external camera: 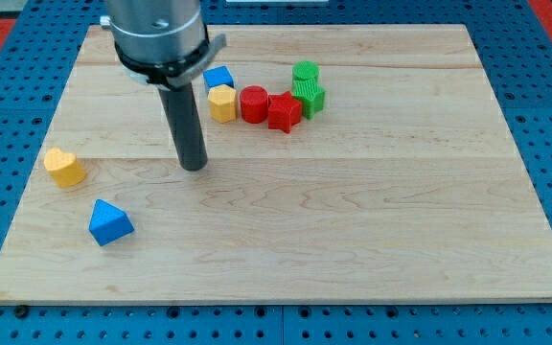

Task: Place the yellow heart towards upside of the blue cube

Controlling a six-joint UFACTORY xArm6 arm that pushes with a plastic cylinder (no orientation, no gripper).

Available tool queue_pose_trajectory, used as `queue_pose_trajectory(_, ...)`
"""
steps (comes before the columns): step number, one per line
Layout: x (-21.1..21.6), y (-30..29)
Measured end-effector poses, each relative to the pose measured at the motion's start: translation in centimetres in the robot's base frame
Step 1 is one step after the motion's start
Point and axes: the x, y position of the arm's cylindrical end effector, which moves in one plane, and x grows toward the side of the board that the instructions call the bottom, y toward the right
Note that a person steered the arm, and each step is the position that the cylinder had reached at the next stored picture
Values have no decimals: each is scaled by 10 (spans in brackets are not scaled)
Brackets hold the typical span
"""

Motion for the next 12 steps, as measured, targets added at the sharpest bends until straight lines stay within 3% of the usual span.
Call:
queue_pose_trajectory(2,31,2)
queue_pose_trajectory(5,31,-131)
queue_pose_trajectory(9,-32,-203)
queue_pose_trajectory(10,-61,-199)
queue_pose_trajectory(12,-89,-132)
